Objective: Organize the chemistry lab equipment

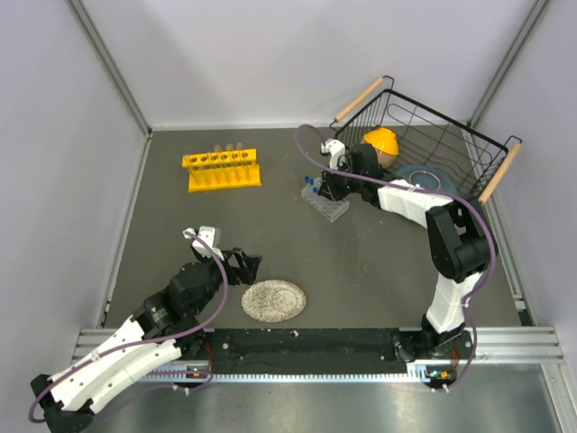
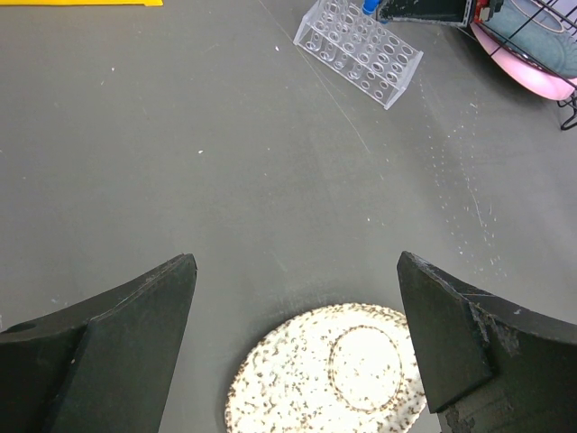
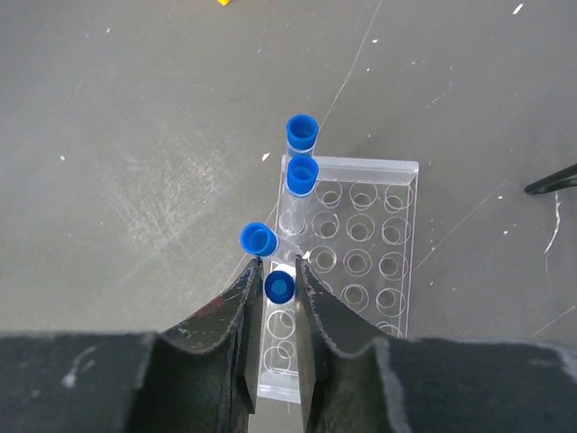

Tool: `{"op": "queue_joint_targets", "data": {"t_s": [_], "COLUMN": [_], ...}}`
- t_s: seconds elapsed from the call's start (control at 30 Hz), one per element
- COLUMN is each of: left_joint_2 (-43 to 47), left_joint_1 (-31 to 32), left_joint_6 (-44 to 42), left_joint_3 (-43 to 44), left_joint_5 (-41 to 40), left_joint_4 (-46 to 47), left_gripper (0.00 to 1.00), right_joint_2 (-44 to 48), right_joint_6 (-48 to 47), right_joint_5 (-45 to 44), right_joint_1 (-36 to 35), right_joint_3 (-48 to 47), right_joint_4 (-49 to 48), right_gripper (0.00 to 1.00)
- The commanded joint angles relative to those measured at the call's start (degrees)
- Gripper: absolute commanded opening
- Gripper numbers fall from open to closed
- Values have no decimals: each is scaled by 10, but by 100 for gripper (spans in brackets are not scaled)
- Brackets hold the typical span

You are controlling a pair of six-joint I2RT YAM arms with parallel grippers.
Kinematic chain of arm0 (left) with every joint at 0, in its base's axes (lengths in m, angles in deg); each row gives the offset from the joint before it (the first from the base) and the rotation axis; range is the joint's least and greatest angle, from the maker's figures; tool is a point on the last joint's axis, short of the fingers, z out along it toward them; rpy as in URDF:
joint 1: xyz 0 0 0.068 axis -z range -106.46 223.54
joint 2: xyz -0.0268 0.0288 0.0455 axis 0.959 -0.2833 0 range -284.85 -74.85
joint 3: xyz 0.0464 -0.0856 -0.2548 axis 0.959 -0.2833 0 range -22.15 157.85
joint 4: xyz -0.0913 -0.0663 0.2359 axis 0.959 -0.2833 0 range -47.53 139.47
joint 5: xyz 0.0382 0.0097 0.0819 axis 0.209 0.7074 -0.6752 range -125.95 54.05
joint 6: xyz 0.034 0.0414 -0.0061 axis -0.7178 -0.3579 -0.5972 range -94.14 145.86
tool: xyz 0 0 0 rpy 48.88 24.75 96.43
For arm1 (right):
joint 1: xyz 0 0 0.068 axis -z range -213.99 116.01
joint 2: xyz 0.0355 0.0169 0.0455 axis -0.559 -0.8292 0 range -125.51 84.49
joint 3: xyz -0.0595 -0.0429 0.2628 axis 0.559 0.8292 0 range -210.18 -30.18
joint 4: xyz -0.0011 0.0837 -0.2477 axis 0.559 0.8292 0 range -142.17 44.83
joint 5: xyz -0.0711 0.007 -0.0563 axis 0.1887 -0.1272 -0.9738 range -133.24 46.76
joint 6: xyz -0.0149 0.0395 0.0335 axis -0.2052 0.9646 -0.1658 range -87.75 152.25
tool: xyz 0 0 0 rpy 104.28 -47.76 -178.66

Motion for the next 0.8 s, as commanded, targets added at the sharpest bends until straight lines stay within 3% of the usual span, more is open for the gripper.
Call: {"op": "queue_joint_targets", "data": {"t_s": [0.0, 0.37, 0.53, 0.57, 0.63, 0.77], "left_joint_2": [10, -40, -107, -118, -153, -210], "left_joint_1": [-3, -17, -142, -167, -247, -404], "left_joint_6": [4, -29, -48, -62, -74, -69], "left_joint_3": [19, 82, 164, 180, 231, 310], "left_joint_5": [-5, 25, 160, 181, 227, 412], "left_joint_4": [9, -7, -36, -42, -59, -100], "left_gripper": [99, 99, 99, 99, 99, 99], "right_joint_2": [16, 148, 274, 296, 357, 454], "right_joint_6": [-32, -101, -126, -121, -77, 5], "right_joint_5": [25, -5, -4, -3, 18, 48], "right_joint_1": [-8, 5, 29, 45, 74, 157], "right_joint_3": [12, 39, 44, 44, 34, 9], "right_joint_4": [-2, 103, 186, 195, 218, 247], "right_gripper": [26, 58, 75, 88, 99, 99]}}
